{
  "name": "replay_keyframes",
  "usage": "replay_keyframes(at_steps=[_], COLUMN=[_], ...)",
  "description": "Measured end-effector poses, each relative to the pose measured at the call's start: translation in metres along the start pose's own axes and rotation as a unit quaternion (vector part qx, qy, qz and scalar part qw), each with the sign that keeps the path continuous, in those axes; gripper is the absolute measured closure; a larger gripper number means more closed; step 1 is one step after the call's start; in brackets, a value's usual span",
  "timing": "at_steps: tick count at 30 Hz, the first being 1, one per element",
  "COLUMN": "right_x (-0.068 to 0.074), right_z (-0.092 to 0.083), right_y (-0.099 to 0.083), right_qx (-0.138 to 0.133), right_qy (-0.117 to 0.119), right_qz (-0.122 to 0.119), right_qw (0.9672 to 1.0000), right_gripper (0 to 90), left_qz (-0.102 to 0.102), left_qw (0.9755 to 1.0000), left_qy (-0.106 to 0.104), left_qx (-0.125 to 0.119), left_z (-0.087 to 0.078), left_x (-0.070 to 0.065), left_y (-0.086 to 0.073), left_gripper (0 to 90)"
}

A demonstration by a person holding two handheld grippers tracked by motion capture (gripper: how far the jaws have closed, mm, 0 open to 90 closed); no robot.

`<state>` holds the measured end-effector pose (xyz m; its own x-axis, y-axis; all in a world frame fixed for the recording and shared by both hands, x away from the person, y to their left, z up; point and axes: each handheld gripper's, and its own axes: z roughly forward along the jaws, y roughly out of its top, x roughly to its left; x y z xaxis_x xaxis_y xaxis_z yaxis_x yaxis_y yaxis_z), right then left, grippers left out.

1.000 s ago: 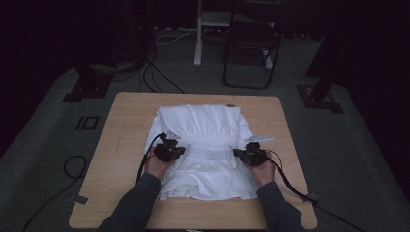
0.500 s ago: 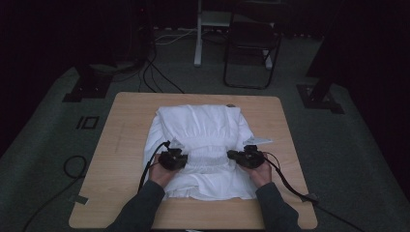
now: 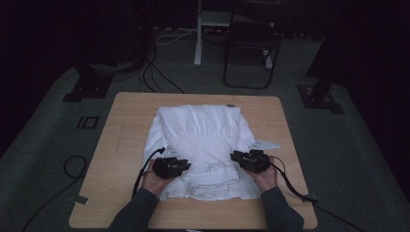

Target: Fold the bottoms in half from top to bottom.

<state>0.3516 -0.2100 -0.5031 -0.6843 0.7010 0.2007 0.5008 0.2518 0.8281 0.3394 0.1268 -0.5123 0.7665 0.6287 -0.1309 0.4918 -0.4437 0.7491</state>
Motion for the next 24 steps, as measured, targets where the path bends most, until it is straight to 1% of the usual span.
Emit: replay_keyframes(at_steps=[1, 2, 3, 4, 5, 7, 8, 9, 10, 11, 12, 13, 14, 15, 16, 17, 19, 21, 22, 23, 24], right_x=[0.005, 0.010, 0.017, 0.023, 0.027, 0.032, 0.033, 0.033, 0.032, 0.032, 0.031, 0.028, 0.026, 0.022, 0.019, 0.012, 0.002, -0.010, -0.015, -0.020, -0.024], right_z=[0.004, 0.008, 0.014, 0.019, 0.024, 0.031, 0.031, 0.030, 0.030, 0.028, 0.026, 0.024, 0.023, 0.023, 0.023, 0.026, 0.034, 0.049, 0.056, 0.063, 0.069], right_y=[-0.002, -0.004, -0.009, -0.014, -0.020, -0.031, -0.033, -0.033, -0.031, -0.027, -0.024, -0.016, -0.011, -0.001, 0.005, 0.015, 0.028, 0.040, 0.044, 0.047, 0.048], right_qx=[0.010, 0.021, 0.042, 0.061, 0.079, 0.108, 0.110, 0.111, 0.113, 0.109, 0.104, 0.089, 0.078, 0.060, 0.049, 0.038, 0.027, 0.023, 0.023, 0.029, 0.034], right_qy=[0.010, 0.018, 0.025, 0.028, 0.032, 0.029, 0.029, 0.035, 0.038, 0.037, 0.033, 0.020, 0.011, -0.008, -0.018, -0.030, -0.049, -0.069, -0.078, -0.085, -0.092], right_qz=[-0.006, -0.011, -0.023, -0.033, -0.037, -0.036, -0.036, -0.032, -0.033, -0.039, -0.043, -0.043, -0.042, -0.042, -0.044, -0.043, -0.040, -0.040, -0.041, -0.040, -0.039], right_qw=[0.9999, 0.9996, 0.9986, 0.9972, 0.9956, 0.9931, 0.9928, 0.9927, 0.9923, 0.9925, 0.9931, 0.9949, 0.9961, 0.9973, 0.9976, 0.9979, 0.9976, 0.9965, 0.9958, 0.9952, 0.9944], right_gripper=[73.3, 74.0, 75.5, 78.1, 81.6, 83.4, 83.5, 83.4, 82.8, 79.4, 76.0, 70.5, 67.7, 65.2, 63.9, 61.9, 60.8, 59.8, 59.3, 59.2, 58.9], left_qz=[0.003, 0.007, 0.010, 0.008, 0.006, -0.004, -0.006, -0.002, 0.001, 0.001, 0.004, 0.004, 0.003, 0.002, -0.003, -0.007, -0.022, -0.026, -0.027, -0.031, -0.034], left_qw=[1.0000, 0.9998, 0.9993, 0.9989, 0.9988, 0.9990, 0.9993, 0.9994, 0.9996, 0.9997, 0.9996, 0.9995, 0.9991, 0.9987, 0.9979, 0.9974, 0.9965, 0.9952, 0.9949, 0.9946, 0.9941], left_qy=[0.001, 0.003, 0.007, 0.011, 0.011, 0.004, 0.003, 0.005, 0.011, 0.016, 0.025, 0.032, 0.043, 0.049, 0.061, 0.067, 0.073, 0.089, 0.094, 0.097, 0.103], left_qx=[0.006, 0.021, 0.034, 0.044, 0.047, 0.044, 0.037, 0.034, 0.025, 0.019, 0.012, 0.005, -0.007, -0.012, -0.021, -0.026, -0.034, -0.030, -0.025, -0.020, -0.007], left_z=[0.002, 0.007, 0.010, 0.013, 0.014, 0.013, 0.010, 0.009, 0.006, 0.004, 0.002, 0.001, 0.000, 0.000, 0.001, 0.002, 0.007, 0.015, 0.020, 0.025, 0.032], left_x=[-0.001, -0.002, -0.003, -0.003, -0.002, 0.000, 0.001, 0.001, 0.002, 0.003, 0.005, 0.008, 0.013, 0.017, 0.023, 0.028, 0.039, 0.049, 0.054, 0.058, 0.064], left_y=[0.000, -0.002, -0.004, -0.007, -0.008, -0.010, -0.009, -0.007, -0.003, 0.000, 0.006, 0.010, 0.018, 0.022, 0.030, 0.034, 0.043, 0.049, 0.050, 0.049, 0.047], left_gripper=[73.3, 72.9, 72.7, 72.5, 72.2, 71.4, 69.5, 67.2, 65.5, 63.4, 62.0, 60.7, 60.0, 59.6, 58.7, 58.5, 58.6, 58.6, 58.5, 58.6, 58.6])
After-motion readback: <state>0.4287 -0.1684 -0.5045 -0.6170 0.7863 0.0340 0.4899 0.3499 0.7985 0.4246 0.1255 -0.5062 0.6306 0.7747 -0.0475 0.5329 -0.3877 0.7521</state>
